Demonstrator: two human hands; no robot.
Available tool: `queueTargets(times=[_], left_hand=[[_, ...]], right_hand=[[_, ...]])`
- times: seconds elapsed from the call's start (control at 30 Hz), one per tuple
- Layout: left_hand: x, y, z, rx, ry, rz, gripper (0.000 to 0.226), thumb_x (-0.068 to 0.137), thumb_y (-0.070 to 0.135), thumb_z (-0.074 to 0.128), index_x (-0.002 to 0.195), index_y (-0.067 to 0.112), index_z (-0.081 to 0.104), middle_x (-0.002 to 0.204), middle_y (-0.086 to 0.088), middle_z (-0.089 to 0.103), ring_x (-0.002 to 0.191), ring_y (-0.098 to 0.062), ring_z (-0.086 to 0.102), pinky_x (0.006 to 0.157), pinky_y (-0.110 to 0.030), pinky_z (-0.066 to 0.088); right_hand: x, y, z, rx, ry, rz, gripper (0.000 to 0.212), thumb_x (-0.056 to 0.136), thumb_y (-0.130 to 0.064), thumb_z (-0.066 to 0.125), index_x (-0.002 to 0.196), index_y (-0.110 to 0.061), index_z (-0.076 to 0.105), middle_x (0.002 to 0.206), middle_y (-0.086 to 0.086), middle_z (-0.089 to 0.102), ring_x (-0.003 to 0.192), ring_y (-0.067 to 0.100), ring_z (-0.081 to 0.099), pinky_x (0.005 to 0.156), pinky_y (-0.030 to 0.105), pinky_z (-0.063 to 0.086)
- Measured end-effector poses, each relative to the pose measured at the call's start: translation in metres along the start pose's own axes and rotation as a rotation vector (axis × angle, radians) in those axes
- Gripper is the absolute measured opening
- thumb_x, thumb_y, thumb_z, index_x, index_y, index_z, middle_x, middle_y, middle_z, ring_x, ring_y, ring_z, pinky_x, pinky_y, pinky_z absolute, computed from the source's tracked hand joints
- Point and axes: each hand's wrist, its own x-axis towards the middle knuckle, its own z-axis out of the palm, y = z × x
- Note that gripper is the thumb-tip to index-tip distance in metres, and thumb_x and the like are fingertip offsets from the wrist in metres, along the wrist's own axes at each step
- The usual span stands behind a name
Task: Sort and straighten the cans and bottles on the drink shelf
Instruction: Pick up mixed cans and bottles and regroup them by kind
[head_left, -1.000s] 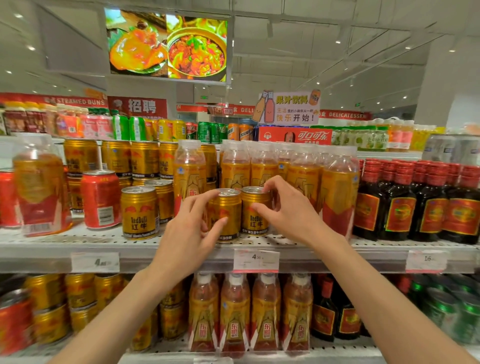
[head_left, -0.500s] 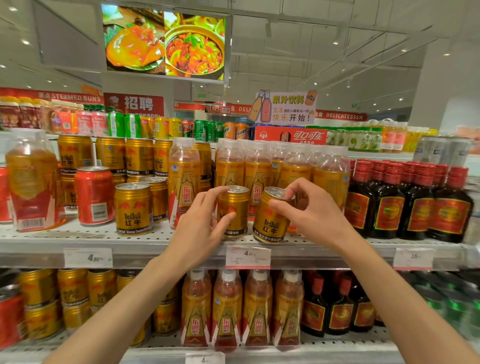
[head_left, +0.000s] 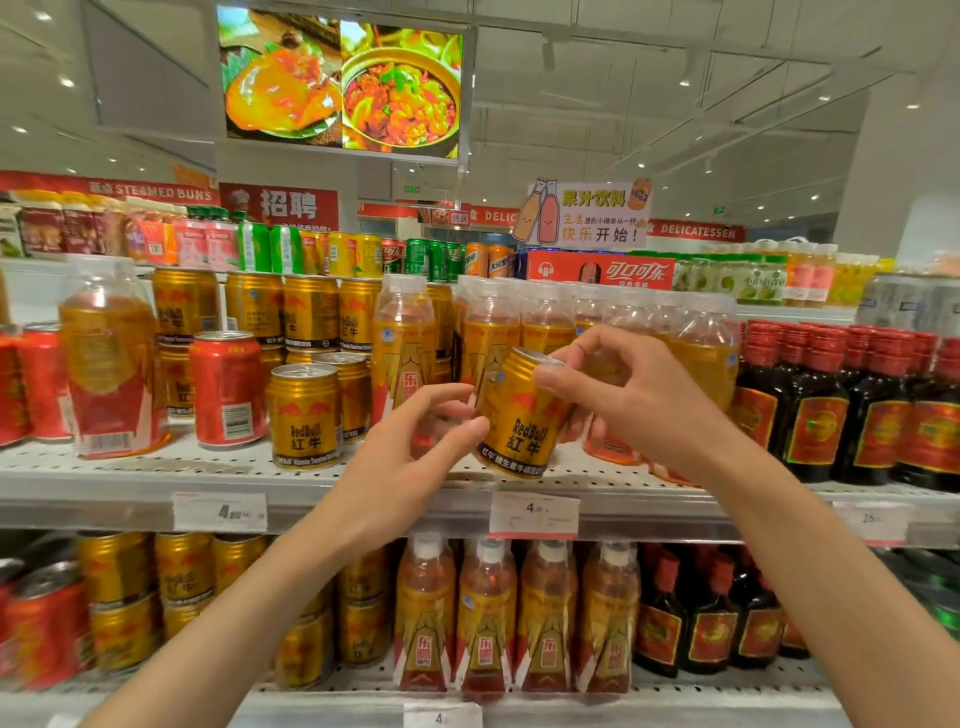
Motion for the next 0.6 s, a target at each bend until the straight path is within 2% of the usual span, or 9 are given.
queueTargets(times=[0.13, 0.2, 0.27, 0.33, 0.47, 0.6], left_hand=[[-0.006, -0.005, -0.032, -0.002, 0.027, -0.037, 0.054, 0.079, 0.065, 0.064, 0.129, 0.046, 0.055, 0.116, 0.019, 0.064, 0.107, 0.002, 0.061, 0.09, -0.02, 0.05], [-0.009, -0.011, -0.049, 0.006, 0.04, -0.051, 0.058, 0.077, 0.07, 0.068, 0.129, 0.048, 0.055, 0.118, 0.015, 0.066, 0.108, -0.002, 0.063, 0.09, -0.022, 0.052], [-0.013, -0.015, -0.065, 0.018, 0.048, -0.06, 0.055, 0.076, 0.066, 0.072, 0.127, 0.05, 0.056, 0.115, 0.012, 0.069, 0.106, -0.005, 0.066, 0.088, -0.025, 0.055], [-0.018, -0.016, -0.077, 0.055, 0.055, -0.065, 0.053, 0.077, 0.062, 0.073, 0.126, 0.048, 0.058, 0.111, 0.018, 0.07, 0.105, 0.0, 0.065, 0.088, -0.023, 0.054], [-0.025, -0.018, -0.091, 0.102, 0.116, -0.049, 0.052, 0.08, 0.056, 0.074, 0.128, 0.041, 0.059, 0.11, 0.02, 0.07, 0.104, 0.001, 0.064, 0.088, -0.024, 0.053], [-0.028, -0.021, -0.097, 0.151, 0.196, -0.056, 0.047, 0.078, 0.056, 0.075, 0.121, 0.044, 0.058, 0.103, 0.022, 0.07, 0.097, 0.003, 0.064, 0.085, -0.022, 0.053]], right_hand=[[0.018, -0.02, 0.035, 0.025, -0.09, -0.034, 0.027, 0.089, -0.035, 0.072, 0.092, -0.01, 0.061, 0.099, 0.007, 0.076, 0.062, 0.019, 0.072, 0.05, 0.022, 0.053], [0.026, -0.027, 0.055, 0.049, -0.127, -0.052, 0.027, 0.089, -0.033, 0.072, 0.093, -0.009, 0.06, 0.101, 0.01, 0.076, 0.065, 0.026, 0.074, 0.05, 0.022, 0.054], [0.033, -0.032, 0.073, 0.063, -0.146, -0.06, 0.028, 0.09, -0.033, 0.072, 0.094, -0.008, 0.06, 0.103, 0.012, 0.075, 0.065, 0.028, 0.074, 0.053, 0.027, 0.057], [0.039, -0.035, 0.087, 0.083, -0.163, -0.061, 0.028, 0.091, -0.033, 0.071, 0.095, -0.007, 0.06, 0.105, 0.011, 0.074, 0.066, 0.029, 0.074, 0.054, 0.03, 0.058], [0.045, -0.041, 0.106, 0.112, -0.194, -0.075, 0.025, 0.092, -0.03, 0.071, 0.093, -0.008, 0.059, 0.102, 0.012, 0.074, 0.065, 0.029, 0.074, 0.051, 0.025, 0.055], [0.05, -0.045, 0.109, 0.025, -0.108, -0.097, 0.027, 0.096, -0.038, 0.063, 0.101, -0.011, 0.061, 0.098, 0.006, 0.071, 0.07, 0.021, 0.074, 0.057, 0.032, 0.062]])
